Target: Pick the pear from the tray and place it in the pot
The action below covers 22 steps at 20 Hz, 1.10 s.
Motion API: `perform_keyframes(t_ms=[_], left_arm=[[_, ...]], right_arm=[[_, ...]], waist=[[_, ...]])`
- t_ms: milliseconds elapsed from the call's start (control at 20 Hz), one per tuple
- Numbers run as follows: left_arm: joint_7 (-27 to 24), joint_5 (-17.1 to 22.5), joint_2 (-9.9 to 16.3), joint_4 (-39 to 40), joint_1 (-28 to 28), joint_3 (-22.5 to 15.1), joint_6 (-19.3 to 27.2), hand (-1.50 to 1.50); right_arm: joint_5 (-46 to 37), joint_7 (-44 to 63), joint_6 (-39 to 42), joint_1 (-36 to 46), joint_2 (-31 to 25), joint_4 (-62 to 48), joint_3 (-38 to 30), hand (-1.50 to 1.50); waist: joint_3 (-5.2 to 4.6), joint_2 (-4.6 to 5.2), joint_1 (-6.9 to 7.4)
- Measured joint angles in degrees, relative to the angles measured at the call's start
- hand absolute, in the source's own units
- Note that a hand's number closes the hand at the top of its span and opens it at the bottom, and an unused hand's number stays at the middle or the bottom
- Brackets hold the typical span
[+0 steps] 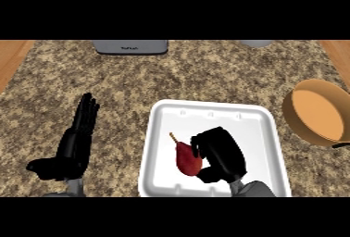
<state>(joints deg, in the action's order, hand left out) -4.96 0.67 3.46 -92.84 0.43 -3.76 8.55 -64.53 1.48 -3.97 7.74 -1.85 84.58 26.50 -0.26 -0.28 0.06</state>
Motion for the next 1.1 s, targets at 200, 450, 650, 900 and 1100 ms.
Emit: perform_keyframes(t_ms=[200,450,650,900,1100], left_arm=[[-0.13,0.51,0.33,0.22,-0.08,0.59,-0.49,0.0],[-1.5,-0.08,-0.82,1.56,-0.02,0.22,0.01,0.0],[-1.61,0.25,-0.07,1.3,0.53,0.97,-0.61,0.0],[-2.44,-0.22,-0.59,2.05,0.79,0.66,-0.38,0.0],[-2.21,-0.9,-1.42,2.99,-0.44,0.41,0.51,0.0]], right_arm=[[-1.39,10.29,10.94,4.01,0.99,-0.72,-0.98,1.5],[-2.57,19.28,18.22,7.6,1.59,4.63,-1.31,1.5],[-4.22,23.71,18.58,8.46,1.71,12.41,0.12,1.5],[-7.27,29.29,19.34,10.56,1.8,23.35,2.06,1.5],[-11.43,33.6,22.65,11.23,1.35,30.63,2.1,1.5]], waist=[[0.1,0.13,0.17],[0.19,0.17,-0.02],[0.22,0.12,-0.09],[0.23,0.03,-0.32],[0.23,0.06,-0.44]])
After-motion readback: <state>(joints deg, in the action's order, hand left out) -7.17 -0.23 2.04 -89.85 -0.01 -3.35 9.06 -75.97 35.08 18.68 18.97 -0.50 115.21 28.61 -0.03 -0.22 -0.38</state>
